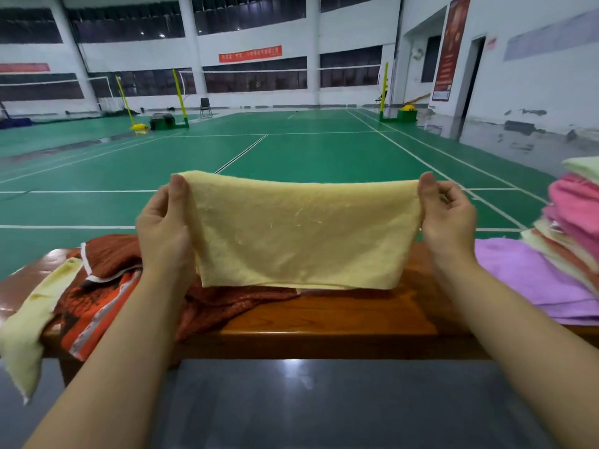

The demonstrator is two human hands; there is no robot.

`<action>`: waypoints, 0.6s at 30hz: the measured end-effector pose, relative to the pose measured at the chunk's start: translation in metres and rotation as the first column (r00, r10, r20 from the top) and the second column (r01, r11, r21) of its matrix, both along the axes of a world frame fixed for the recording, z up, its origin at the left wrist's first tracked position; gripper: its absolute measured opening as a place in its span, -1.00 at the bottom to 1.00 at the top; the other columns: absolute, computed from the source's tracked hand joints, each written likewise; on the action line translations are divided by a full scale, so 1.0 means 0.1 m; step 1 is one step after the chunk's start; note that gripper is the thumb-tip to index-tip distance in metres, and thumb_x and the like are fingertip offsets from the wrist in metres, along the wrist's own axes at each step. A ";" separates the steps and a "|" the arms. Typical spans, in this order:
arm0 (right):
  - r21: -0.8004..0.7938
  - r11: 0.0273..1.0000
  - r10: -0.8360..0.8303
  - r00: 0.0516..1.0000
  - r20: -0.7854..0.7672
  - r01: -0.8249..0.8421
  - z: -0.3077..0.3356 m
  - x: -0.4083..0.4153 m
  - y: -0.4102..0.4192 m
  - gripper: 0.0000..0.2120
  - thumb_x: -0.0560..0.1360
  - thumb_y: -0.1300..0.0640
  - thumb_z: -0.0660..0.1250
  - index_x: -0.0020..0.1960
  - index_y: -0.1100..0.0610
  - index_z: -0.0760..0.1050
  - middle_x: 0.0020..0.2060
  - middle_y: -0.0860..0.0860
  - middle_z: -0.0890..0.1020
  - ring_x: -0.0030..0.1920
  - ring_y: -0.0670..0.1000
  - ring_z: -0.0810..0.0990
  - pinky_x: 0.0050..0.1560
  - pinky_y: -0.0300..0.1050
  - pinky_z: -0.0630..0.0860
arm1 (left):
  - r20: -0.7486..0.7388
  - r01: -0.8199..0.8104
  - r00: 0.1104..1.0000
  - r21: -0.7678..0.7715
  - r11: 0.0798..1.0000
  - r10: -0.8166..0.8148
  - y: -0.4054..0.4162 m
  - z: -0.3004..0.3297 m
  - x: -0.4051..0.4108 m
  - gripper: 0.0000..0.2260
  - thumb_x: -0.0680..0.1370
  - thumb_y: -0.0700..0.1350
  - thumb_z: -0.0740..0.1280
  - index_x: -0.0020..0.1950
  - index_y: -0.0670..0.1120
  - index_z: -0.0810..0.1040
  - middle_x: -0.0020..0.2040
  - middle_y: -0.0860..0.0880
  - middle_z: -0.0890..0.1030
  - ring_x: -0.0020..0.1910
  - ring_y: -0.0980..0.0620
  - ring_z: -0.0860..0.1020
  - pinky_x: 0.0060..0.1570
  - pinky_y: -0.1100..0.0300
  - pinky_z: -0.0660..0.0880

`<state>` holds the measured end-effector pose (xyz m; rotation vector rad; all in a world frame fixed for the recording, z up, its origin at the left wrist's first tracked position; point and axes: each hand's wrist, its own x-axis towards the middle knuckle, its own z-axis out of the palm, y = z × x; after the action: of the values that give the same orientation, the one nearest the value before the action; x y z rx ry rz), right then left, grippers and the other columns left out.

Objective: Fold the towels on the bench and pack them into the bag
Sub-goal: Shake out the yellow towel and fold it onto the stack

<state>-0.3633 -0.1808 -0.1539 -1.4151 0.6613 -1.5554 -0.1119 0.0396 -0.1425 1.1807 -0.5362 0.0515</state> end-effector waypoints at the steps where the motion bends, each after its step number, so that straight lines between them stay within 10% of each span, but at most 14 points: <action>1: -0.018 1.000 -0.018 1.000 0.017 0.018 0.05 -0.06 -0.01 -0.68 0.57 -0.14 0.36 -0.07 0.13 0.51 -0.30 -0.08 0.56 -0.34 -0.23 0.48 -0.28 -0.31 0.43 | 0.027 -0.004 1.000 -0.007 1.000 0.004 -0.02 0.04 -0.04 -0.68 0.62 0.19 0.31 -0.14 0.00 0.63 -0.33 0.21 0.50 -0.29 0.23 0.40 -0.25 0.25 0.36; 9: -0.062 0.998 0.006 0.996 -0.094 -0.012 0.15 -0.49 -0.10 -0.62 0.51 0.08 0.50 0.29 0.11 0.58 0.15 -0.04 0.67 0.12 -0.10 0.65 0.12 -0.15 0.60 | 0.348 -0.021 0.936 0.234 0.972 -0.063 -0.25 0.16 -0.22 -0.91 0.65 0.05 0.30 0.02 0.11 0.59 -0.06 0.05 0.65 -0.19 0.18 0.56 -0.17 0.19 0.50; 14: -0.032 0.996 0.078 0.965 -0.249 -0.089 0.08 -0.61 -0.18 -0.49 0.52 0.25 0.46 0.44 0.15 0.44 0.25 -0.06 0.55 -0.12 -0.39 0.63 -0.17 -0.41 0.56 | 0.059 0.236 0.958 0.392 0.889 -0.280 -0.33 0.12 -0.30 -0.83 0.67 -0.11 0.29 0.25 0.04 0.55 0.02 -0.11 0.69 -0.24 -0.02 0.61 -0.18 0.00 0.55; 18: 0.080 0.990 0.138 0.940 -0.313 -0.119 0.01 -0.72 -0.28 -0.50 0.49 0.19 0.50 0.40 0.07 0.51 0.24 -0.10 0.60 0.10 -0.22 0.63 0.10 -0.15 0.60 | -0.125 0.383 0.922 0.420 0.823 -0.366 -0.28 0.11 -0.28 -0.86 0.66 -0.12 0.32 0.16 0.06 0.61 -0.02 -0.14 0.73 -0.27 -0.02 0.67 -0.13 -0.01 0.63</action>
<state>-0.4356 -0.2084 -0.1530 -1.6467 0.7819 -1.2067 -0.1398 0.0112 -0.1315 1.4896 -0.7643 -0.4550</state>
